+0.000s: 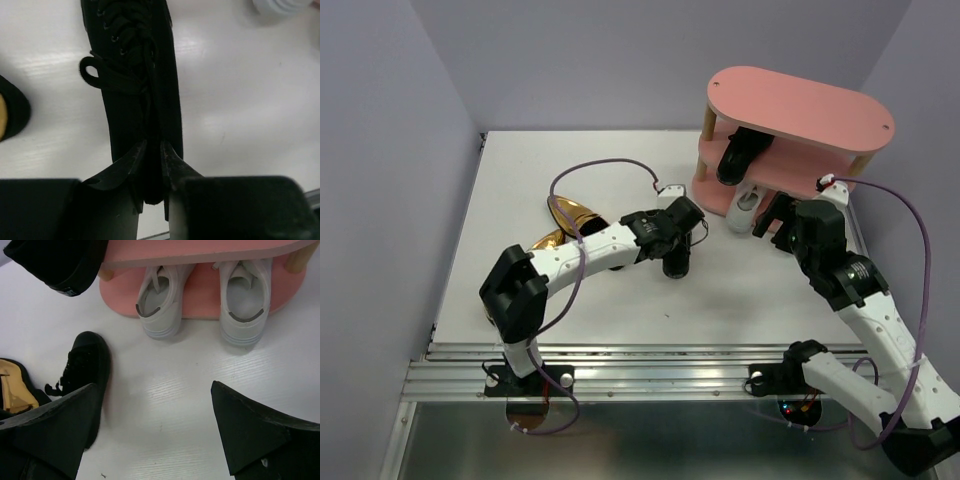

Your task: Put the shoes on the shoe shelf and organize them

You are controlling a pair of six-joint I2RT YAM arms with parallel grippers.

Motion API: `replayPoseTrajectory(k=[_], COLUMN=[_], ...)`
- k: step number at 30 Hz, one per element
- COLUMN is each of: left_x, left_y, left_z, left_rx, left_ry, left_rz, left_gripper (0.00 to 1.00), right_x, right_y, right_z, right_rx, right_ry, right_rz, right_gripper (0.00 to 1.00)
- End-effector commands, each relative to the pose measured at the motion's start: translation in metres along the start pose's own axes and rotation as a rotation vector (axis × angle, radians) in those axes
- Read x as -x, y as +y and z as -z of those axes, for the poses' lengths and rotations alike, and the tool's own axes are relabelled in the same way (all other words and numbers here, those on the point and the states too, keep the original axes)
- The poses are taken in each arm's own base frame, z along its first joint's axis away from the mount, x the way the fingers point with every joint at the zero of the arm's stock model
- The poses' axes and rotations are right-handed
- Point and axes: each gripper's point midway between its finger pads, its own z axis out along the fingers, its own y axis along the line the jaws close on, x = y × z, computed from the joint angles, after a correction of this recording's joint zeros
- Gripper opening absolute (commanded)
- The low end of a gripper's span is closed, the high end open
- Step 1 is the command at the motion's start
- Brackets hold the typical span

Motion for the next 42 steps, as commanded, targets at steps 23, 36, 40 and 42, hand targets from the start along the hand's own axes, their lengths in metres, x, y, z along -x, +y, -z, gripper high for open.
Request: replayPoseTrajectory(k=[23, 36, 40, 42], left_x=[0.025, 0.027, 0.027, 0.027], left_y=[0.143, 0.154, 0.154, 0.154], left_z=[0.092, 0.106, 0.105, 0.105], left_rx=[0.075, 0.020, 0.019, 0.017], left_ry=[-0.266, -0.340, -0.342, -0.342], left_rz=[0.385, 0.442, 0.435, 0.436], left_gripper=[0.82, 0.90, 0.90, 0.90], right_x=[-0.175, -0.220, -0.238, -0.242], right_y=[0.099, 0.106, 0.110, 0.113], right_z=[-0.036, -0.063, -0.069, -0.069], right_rx=[0.309, 0.264, 0.244, 0.248], right_ry=[0.454, 0.485, 0.508, 0.511], right_rz=[0.242, 0.270, 0.313, 0.322], right_gripper=[0.96, 0.90, 0.74, 0.63])
